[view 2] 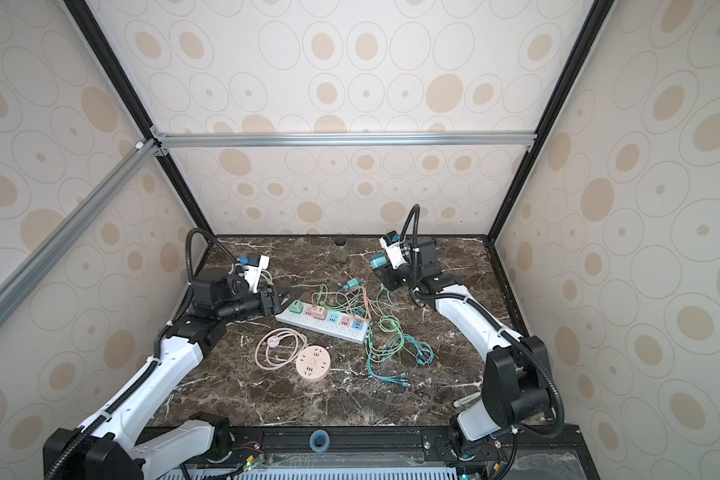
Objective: Insert the plug
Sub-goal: 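Carry the teal charger toward the left gripper while the left gripper reaches in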
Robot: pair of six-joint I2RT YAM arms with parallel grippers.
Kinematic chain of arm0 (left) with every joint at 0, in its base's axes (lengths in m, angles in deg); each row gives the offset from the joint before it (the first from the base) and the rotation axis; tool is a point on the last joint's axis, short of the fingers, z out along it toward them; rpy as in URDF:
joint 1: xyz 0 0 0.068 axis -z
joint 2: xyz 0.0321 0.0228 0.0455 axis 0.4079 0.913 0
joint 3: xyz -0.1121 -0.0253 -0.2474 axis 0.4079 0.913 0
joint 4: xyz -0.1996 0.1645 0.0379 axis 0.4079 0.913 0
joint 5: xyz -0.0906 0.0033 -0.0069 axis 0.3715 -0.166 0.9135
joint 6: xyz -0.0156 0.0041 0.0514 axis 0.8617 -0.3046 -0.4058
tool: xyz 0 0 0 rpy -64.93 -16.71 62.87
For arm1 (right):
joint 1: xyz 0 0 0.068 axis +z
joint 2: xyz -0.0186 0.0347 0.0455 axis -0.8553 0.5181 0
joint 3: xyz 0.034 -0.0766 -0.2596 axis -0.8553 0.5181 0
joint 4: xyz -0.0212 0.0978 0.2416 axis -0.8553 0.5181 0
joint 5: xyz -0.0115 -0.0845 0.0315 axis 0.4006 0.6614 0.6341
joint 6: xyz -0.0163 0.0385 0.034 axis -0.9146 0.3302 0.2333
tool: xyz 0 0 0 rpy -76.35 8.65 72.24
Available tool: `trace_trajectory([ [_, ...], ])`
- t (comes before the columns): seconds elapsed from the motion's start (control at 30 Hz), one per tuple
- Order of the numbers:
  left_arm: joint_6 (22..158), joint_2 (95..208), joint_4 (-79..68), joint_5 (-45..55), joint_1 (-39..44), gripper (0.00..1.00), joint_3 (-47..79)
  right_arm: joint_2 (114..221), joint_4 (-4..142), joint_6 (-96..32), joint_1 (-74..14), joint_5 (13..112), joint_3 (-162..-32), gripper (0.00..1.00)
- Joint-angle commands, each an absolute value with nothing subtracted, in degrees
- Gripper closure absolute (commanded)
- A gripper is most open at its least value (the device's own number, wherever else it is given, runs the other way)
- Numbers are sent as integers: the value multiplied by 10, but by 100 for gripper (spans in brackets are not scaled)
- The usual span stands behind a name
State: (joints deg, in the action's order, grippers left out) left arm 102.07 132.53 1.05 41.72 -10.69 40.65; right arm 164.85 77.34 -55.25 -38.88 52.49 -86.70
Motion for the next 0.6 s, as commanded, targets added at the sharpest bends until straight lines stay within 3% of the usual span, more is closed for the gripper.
trace_trajectory([
  [0.0, 1036, 1348, 3, 417, -76, 28, 369, 1609, 768, -602, -369, 483, -853, 64],
  [0.27, 1112, 1378, -117, 468, -29, 28, 366, 1558, 811, -677, -298, 516, -851, 63],
  [0.57, 1133, 1376, -157, 503, -20, 30, 369, 1552, 849, -739, -219, 586, -869, 63],
])
